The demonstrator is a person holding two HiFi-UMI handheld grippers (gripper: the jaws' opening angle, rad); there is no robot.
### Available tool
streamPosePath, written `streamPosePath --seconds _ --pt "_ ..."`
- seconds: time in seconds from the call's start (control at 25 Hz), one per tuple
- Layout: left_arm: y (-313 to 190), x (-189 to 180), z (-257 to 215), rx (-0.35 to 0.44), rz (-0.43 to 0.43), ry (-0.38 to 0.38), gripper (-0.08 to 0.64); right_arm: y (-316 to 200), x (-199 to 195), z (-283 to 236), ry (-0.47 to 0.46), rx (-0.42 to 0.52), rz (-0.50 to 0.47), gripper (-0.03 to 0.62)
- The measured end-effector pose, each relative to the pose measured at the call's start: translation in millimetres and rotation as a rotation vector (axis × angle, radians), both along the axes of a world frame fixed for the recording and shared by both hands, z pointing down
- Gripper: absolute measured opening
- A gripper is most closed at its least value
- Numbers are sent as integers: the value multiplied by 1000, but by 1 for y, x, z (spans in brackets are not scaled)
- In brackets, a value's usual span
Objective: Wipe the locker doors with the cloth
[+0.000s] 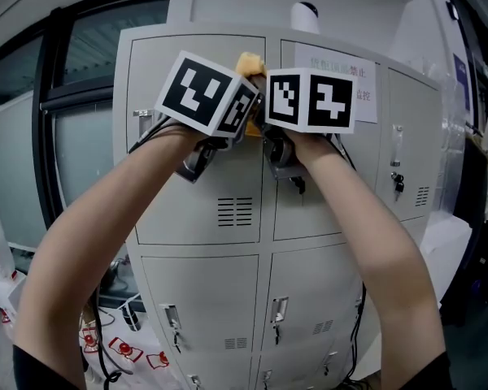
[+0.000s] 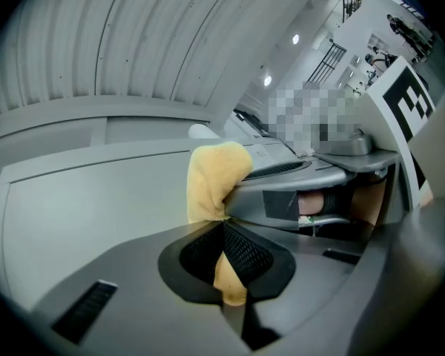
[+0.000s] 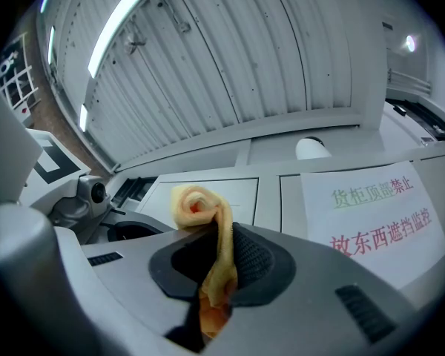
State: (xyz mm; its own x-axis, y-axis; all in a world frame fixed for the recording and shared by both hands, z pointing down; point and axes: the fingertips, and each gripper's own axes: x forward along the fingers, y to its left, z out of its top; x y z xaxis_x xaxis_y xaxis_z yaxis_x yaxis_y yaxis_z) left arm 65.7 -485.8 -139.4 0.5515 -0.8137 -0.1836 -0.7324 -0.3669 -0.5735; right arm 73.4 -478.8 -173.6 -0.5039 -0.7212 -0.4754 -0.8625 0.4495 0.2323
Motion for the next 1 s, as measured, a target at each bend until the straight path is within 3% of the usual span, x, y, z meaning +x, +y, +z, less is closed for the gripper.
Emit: streamPosePath --seconds 0.52,1.0 --pt "-2 21 2 4 32 18 21 -2 22 2 -7 6 -1 67" --pt "19 1 5 41 51 67 21 19 3 7 -79 23 -72 67"
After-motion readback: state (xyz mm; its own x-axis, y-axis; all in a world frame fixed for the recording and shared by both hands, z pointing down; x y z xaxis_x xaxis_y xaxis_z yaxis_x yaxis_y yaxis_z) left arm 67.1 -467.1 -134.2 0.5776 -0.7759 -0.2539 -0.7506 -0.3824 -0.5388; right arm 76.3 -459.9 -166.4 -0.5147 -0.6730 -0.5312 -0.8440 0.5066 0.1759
